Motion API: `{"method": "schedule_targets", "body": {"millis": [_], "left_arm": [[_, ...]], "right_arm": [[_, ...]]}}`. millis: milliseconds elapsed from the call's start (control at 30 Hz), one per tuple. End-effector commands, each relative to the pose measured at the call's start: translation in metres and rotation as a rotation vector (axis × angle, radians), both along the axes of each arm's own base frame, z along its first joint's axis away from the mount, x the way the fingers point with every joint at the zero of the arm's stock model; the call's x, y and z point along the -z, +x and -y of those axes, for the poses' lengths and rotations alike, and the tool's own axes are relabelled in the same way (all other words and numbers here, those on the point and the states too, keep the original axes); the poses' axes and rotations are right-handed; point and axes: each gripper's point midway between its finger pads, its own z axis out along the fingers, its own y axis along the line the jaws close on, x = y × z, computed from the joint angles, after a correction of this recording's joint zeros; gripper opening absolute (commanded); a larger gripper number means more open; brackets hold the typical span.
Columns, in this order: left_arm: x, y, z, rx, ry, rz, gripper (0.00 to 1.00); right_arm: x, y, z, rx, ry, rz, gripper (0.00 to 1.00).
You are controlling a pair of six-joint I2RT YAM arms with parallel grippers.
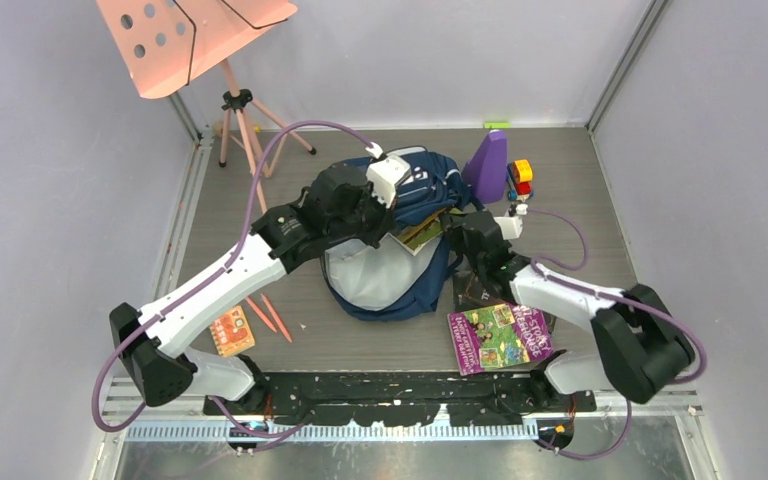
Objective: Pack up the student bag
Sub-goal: Place the book in the student bag.
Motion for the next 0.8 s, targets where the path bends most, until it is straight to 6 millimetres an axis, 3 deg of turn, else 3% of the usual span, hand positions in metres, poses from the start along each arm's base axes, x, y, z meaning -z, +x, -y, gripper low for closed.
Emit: {"method": "schedule_targets", "body": {"millis": [0, 200, 400, 500, 767], "left_arm": [[-0.058, 0.004, 0.017, 0.029, -0.168, 0.1, 0.0], [-0.06, 0.006, 0.023, 0.035, -0.179, 0.091, 0.0], [-0.058, 0.011, 0.023, 0.025, -0.156, 0.095, 0.0], [-0.057, 0.015, 0.017, -0.003, -0.136, 0.116, 0.0], [-0.058, 0.023, 0.013, -0.054, -0.14, 0.11, 0.0]], "right_arm": [[-0.086, 0.045, 0.003, 0.147, 0.154, 0.306, 0.01], [-0.049, 0.068, -0.005, 0.18, 0.112, 0.272, 0.01], [-0.015, 0.085, -0.026, 0.148, 0.13, 0.221, 0.01], [-0.017, 0.08, -0.027, 0.128, 0.075, 0.207, 0.01], [-0.03, 0.038, 0.012, 0.202, 0.049, 0.197, 0.01]]}}
